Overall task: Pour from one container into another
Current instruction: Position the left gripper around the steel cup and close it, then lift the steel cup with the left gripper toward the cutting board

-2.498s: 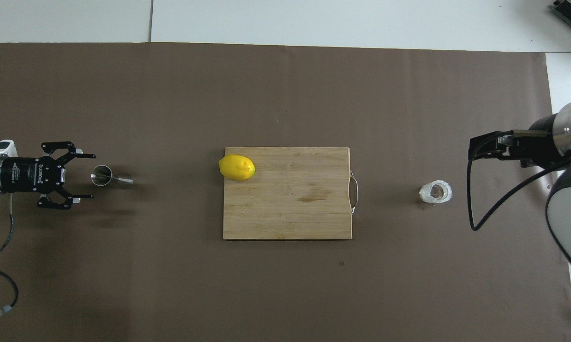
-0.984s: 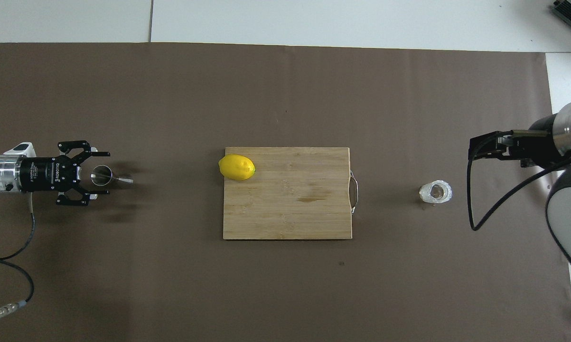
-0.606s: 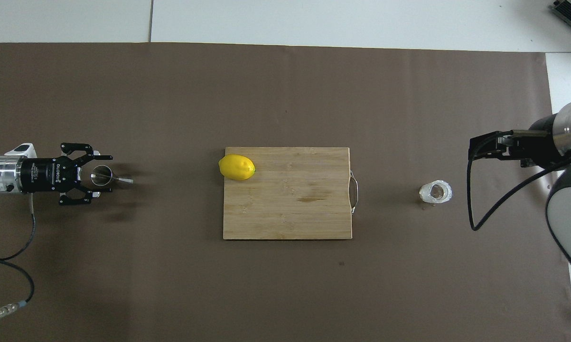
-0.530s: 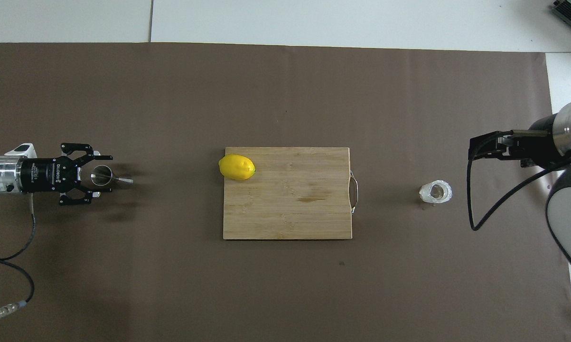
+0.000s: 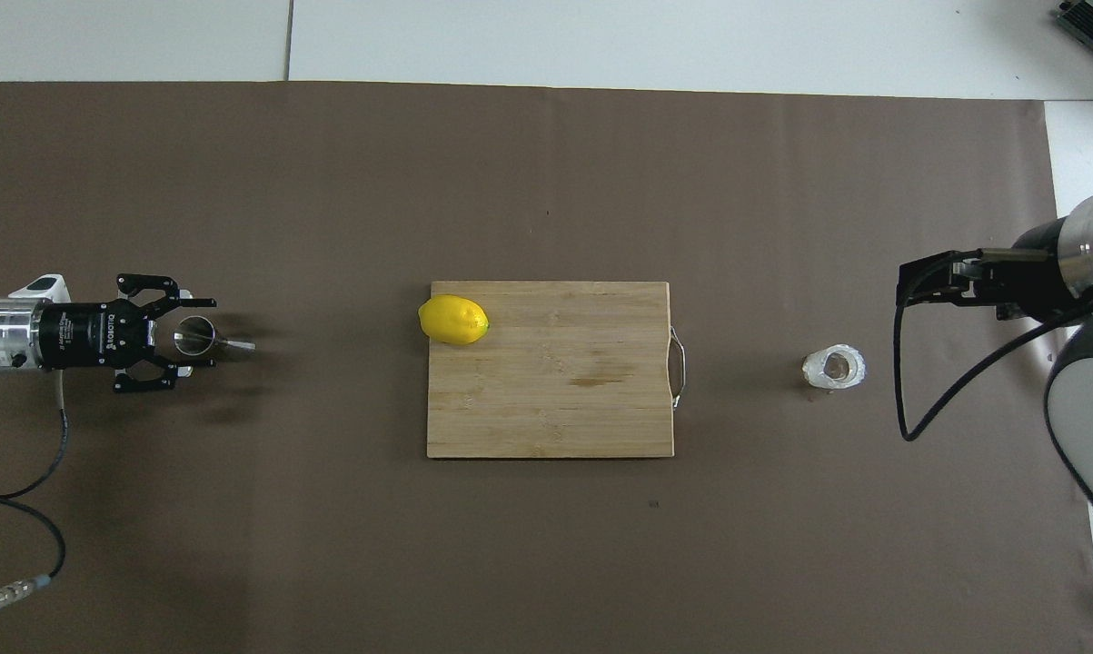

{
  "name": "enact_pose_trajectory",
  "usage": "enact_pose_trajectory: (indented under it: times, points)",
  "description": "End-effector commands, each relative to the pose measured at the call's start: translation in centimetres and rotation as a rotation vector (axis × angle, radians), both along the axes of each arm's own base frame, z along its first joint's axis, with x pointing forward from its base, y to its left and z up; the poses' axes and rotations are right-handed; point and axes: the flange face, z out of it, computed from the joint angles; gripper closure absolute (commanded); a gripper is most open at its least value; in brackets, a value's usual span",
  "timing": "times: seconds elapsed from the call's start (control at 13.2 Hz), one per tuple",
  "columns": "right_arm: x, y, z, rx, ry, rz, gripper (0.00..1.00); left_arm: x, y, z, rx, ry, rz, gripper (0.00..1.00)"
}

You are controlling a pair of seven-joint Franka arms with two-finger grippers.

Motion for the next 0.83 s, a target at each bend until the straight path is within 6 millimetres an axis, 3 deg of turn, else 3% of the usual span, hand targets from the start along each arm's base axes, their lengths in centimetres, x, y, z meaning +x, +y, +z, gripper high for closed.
enact_pose_trajectory:
  times: [0.0, 0.38, 0.61, 0.76]
  points:
    - [-0.19, -0.36, 0.11, -0.002, 0.01, 0.014, 0.0, -0.68, 0.05, 0.39, -0.026, -0.007, 0.013, 0.36]
    - [-0.19, -0.36, 0.11, -0.002, 0.01, 0.014, 0.0, -0.72, 0.04, 0.34, -0.027, -0.007, 0.013, 0.6]
    - [-0.19, -0.34, 0.11, -0.001, 0.01, 0.014, 0.0, -0.72, 0.04, 0.34, -0.027, -0.001, 0.015, 0.65]
    - [-0.19, -0.36, 0.11, -0.002, 0.01, 0.014, 0.0, -0.71, -0.04, 0.34, -0.027, -0.001, 0.013, 0.77]
